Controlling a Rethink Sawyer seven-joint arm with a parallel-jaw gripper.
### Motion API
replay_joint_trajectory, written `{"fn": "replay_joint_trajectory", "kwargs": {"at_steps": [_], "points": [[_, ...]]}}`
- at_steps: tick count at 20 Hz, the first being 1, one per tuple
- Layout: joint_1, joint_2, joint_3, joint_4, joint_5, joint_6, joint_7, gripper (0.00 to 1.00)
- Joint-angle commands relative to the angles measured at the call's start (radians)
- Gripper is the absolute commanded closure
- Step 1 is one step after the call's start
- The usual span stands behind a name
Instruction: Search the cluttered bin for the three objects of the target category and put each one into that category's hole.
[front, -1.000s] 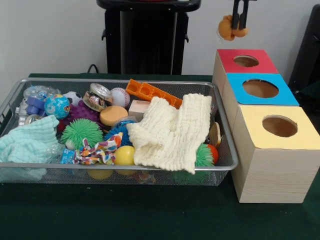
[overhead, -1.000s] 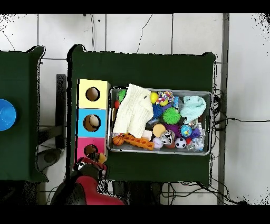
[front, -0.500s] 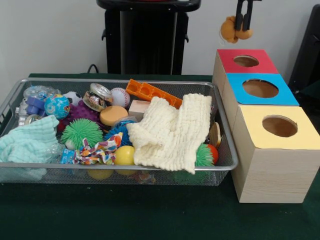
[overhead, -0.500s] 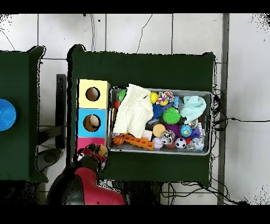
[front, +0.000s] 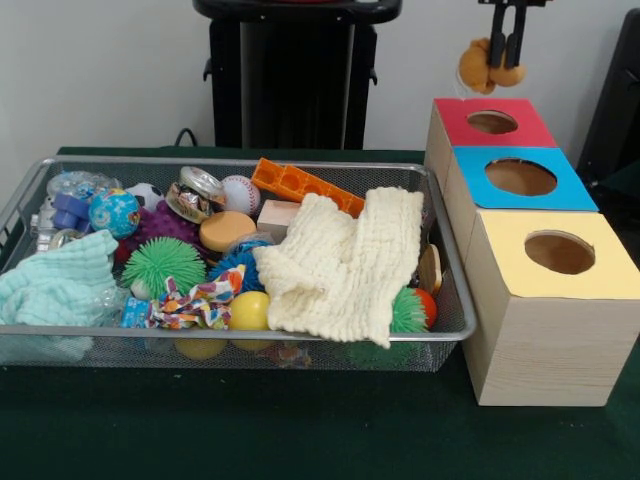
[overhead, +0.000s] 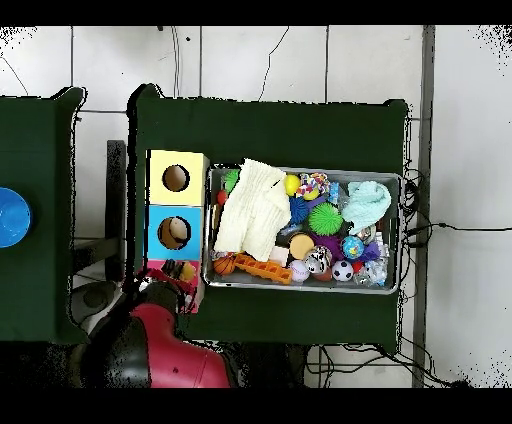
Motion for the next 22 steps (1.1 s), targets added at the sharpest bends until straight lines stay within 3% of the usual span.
{"fn": "replay_joint_trajectory", "kwargs": {"at_steps": [1, 6, 9, 16, 22], "points": [[-0.002, 0.097, 0.012, -0.113, 0.082, 0.070, 0.243, 1.00], [-0.095, 0.135, 0.129, -0.080, 0.054, -0.052, 0.247, 1.00], [-0.079, 0.175, 0.126, -0.093, 0.051, -0.103, 0.257, 1.00], [-0.137, 0.227, 0.193, -0.068, -0.006, -0.230, 0.281, 1.00], [-0.142, 0.243, 0.226, -0.046, 0.003, -0.288, 0.311, 1.00]]}}
